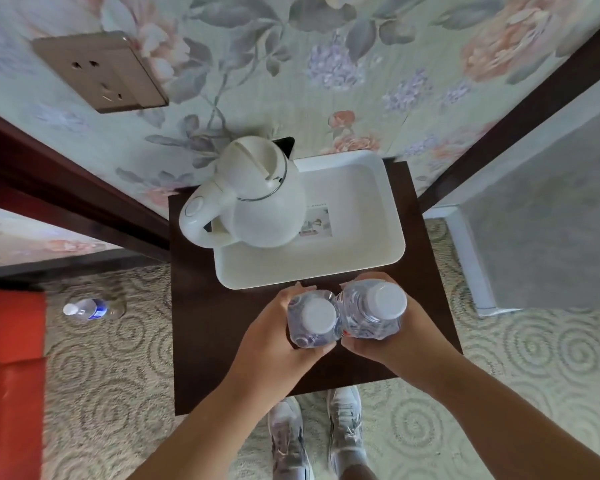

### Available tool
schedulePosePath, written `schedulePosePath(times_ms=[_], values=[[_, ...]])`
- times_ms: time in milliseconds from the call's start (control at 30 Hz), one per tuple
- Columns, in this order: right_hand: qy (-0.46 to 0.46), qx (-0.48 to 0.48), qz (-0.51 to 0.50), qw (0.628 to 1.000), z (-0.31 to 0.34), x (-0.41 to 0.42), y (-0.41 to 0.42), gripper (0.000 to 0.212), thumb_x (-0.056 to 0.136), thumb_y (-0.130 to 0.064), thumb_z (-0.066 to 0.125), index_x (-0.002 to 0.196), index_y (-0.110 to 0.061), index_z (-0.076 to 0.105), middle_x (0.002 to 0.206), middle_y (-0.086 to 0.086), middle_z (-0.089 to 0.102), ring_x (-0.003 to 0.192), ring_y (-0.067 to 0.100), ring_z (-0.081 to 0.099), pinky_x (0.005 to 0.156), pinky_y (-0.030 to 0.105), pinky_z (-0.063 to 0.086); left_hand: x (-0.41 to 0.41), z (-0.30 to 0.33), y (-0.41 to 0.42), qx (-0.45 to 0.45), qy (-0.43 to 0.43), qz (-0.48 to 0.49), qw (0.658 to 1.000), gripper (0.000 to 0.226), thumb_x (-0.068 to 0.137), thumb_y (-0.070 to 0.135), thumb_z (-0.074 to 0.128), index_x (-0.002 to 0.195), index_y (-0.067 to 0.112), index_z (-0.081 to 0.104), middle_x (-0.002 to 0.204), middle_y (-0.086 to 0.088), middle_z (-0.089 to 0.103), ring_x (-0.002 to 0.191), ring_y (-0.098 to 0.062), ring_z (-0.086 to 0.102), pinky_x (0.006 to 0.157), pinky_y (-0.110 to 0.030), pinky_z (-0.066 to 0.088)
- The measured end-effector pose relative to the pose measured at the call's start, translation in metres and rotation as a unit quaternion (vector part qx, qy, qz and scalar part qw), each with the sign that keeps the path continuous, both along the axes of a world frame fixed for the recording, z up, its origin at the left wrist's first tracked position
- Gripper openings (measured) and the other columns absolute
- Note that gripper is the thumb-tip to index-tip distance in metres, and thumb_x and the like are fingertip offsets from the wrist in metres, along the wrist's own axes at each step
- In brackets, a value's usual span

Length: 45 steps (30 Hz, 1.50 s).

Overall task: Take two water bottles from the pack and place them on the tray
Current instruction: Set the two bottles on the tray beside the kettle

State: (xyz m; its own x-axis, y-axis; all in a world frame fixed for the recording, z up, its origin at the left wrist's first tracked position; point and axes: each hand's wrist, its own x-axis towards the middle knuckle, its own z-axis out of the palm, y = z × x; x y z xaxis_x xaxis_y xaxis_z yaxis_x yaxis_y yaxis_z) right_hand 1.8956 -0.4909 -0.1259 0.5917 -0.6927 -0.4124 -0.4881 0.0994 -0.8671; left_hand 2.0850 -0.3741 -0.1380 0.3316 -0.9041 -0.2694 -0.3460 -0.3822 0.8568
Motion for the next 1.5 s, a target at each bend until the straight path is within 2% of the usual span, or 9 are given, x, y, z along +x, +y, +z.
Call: schedulePosePath(times_ms=[167, 333, 433, 600, 733, 1133, 1300, 1400, 1500], values=[[0.026, 0.011, 0.017, 0.999, -0.029, -0.008, 0.017, 0.074, 0.072, -0.003, 0.093, 0.13, -0.03, 0.056, 0.115, -0.013, 0.071, 0.11, 0.013, 0.07, 0.1, 0.035, 0.061, -0.008, -0.016, 0.007, 0.014, 0.005, -0.004, 1.0, 0.071, 0.062, 0.062, 0.085, 0.118, 0.067, 0.043, 0.144, 0.033, 0.049, 0.133, 0.005, 0.053, 0.102, -0.024, 0.053], [0.043, -0.006, 0.029, 0.999, -0.031, -0.011, 0.02, 0.081, 0.064, -0.03, 0.096, 0.133, -0.038, 0.055, 0.122, -0.007, 0.07, 0.114, 0.018, 0.07, 0.102, 0.046, 0.059, -0.006, -0.016, 0.012, 0.033, 0.033, 0.01, 0.999, 0.089, 0.06, 0.059, 0.086, 0.138, 0.046, 0.045, 0.125, 0.038, 0.062, 0.109, 0.012, 0.066, 0.091, -0.023, 0.059], [0.059, -0.026, 0.018, 0.998, -0.027, -0.008, 0.016, 0.067, 0.06, -0.044, 0.091, 0.117, -0.052, 0.056, 0.112, -0.015, 0.072, 0.104, 0.011, 0.073, 0.091, 0.043, 0.065, -0.005, -0.014, 0.007, 0.035, 0.026, 0.009, 0.999, 0.083, 0.062, 0.058, 0.086, 0.134, 0.044, 0.048, 0.12, 0.035, 0.064, 0.107, 0.01, 0.067, 0.091, -0.026, 0.06], [0.054, -0.012, 0.013, 0.998, -0.03, -0.008, 0.007, 0.066, 0.063, -0.039, 0.094, 0.118, -0.046, 0.058, 0.112, -0.01, 0.074, 0.104, 0.015, 0.074, 0.092, 0.048, 0.064, -0.011, -0.014, 0.005, 0.041, 0.025, 0.021, 0.999, 0.084, 0.058, 0.062, 0.083, 0.132, 0.041, 0.05, 0.122, 0.044, 0.059, 0.108, 0.013, 0.065, 0.091, -0.021, 0.058], [0.054, -0.024, -0.003, 0.998, -0.029, -0.006, 0.011, 0.063, 0.062, -0.044, 0.092, 0.116, -0.046, 0.059, 0.109, -0.012, 0.074, 0.101, 0.011, 0.074, 0.089, 0.046, 0.065, -0.011, -0.015, 0.007, 0.047, 0.027, 0.034, 0.998, 0.082, 0.059, 0.059, 0.086, 0.131, 0.04, 0.051, 0.119, 0.032, 0.065, 0.107, 0.006, 0.068, 0.093, -0.031, 0.06], [0.084, -0.012, 0.017, 0.996, -0.021, -0.001, 0.008, 0.072, 0.068, -0.021, 0.098, 0.126, -0.027, 0.056, 0.113, -0.005, 0.074, 0.107, 0.019, 0.072, 0.095, 0.049, 0.06, -0.015, -0.023, 0.011, 0.044, -0.009, 0.044, 0.998, 0.082, 0.062, 0.049, 0.088, 0.133, 0.027, 0.052, 0.117, 0.016, 0.07, 0.112, -0.005, 0.068, 0.095, -0.041, 0.059], [0.095, -0.013, 0.007, 0.995, -0.021, 0.0, 0.012, 0.073, 0.066, -0.026, 0.097, 0.126, -0.031, 0.055, 0.112, -0.009, 0.074, 0.106, 0.016, 0.072, 0.095, 0.048, 0.061, -0.015, -0.023, 0.009, 0.056, -0.028, 0.037, 0.997, 0.078, 0.063, 0.049, 0.087, 0.13, 0.03, 0.052, 0.119, 0.017, 0.069, 0.113, -0.004, 0.066, 0.093, -0.029, 0.058], [0.092, 0.007, 0.015, 0.996, -0.019, -0.002, 0.01, 0.085, 0.063, -0.023, 0.096, 0.134, -0.032, 0.05, 0.119, -0.005, 0.072, 0.112, 0.019, 0.07, 0.102, 0.052, 0.057, -0.017, -0.015, 0.006, 0.092, 0.019, 0.055, 0.994, 0.072, 0.065, 0.024, 0.084, 0.127, 0.038, 0.05, 0.117, 0.016, 0.067, 0.11, -0.01, 0.067, 0.09, -0.035, 0.06], [0.134, 0.029, 0.052, 0.989, -0.002, -0.003, 0.003, 0.119, 0.063, -0.025, 0.098, 0.159, -0.033, 0.027, 0.146, 0.003, 0.058, 0.133, 0.022, 0.06, 0.115, 0.051, 0.047, -0.012, 0.002, 0.003, 0.173, 0.076, 0.049, 0.981, 0.099, 0.063, 0.003, 0.071, 0.145, 0.043, 0.034, 0.137, 0.011, 0.056, 0.115, -0.02, 0.066, 0.072, -0.03, 0.064]])
